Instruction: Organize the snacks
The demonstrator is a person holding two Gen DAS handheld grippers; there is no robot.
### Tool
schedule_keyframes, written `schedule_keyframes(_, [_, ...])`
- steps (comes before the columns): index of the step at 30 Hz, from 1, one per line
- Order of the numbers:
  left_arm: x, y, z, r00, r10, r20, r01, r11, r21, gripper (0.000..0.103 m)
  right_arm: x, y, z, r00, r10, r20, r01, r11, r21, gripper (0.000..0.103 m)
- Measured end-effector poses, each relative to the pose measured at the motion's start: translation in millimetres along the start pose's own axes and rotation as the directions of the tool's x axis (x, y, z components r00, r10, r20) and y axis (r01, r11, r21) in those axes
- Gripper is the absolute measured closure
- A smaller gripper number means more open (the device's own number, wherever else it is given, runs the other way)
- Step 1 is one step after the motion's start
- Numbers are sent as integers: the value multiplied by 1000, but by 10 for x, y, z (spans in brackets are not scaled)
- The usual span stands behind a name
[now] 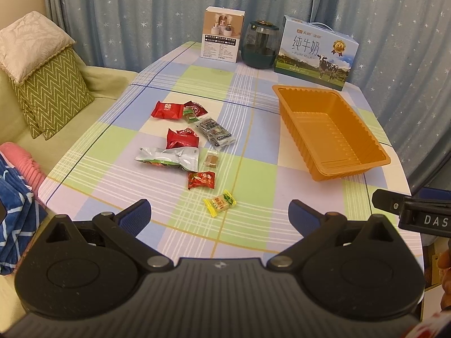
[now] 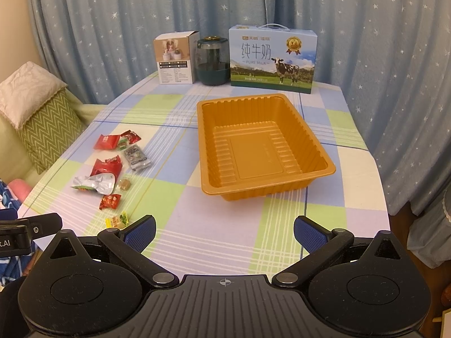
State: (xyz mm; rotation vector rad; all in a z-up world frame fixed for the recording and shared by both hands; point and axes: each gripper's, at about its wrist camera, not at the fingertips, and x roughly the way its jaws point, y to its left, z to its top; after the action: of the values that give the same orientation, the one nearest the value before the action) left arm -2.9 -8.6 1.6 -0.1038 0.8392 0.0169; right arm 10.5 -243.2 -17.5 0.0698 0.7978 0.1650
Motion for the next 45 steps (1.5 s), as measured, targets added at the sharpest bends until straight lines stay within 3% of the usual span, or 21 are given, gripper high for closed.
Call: schedule_keyframes(45, [-63,-60,33,1000,-18,9,18,1000,3,0,-57,26,20,1000,-1,6,1,1000,-4,0])
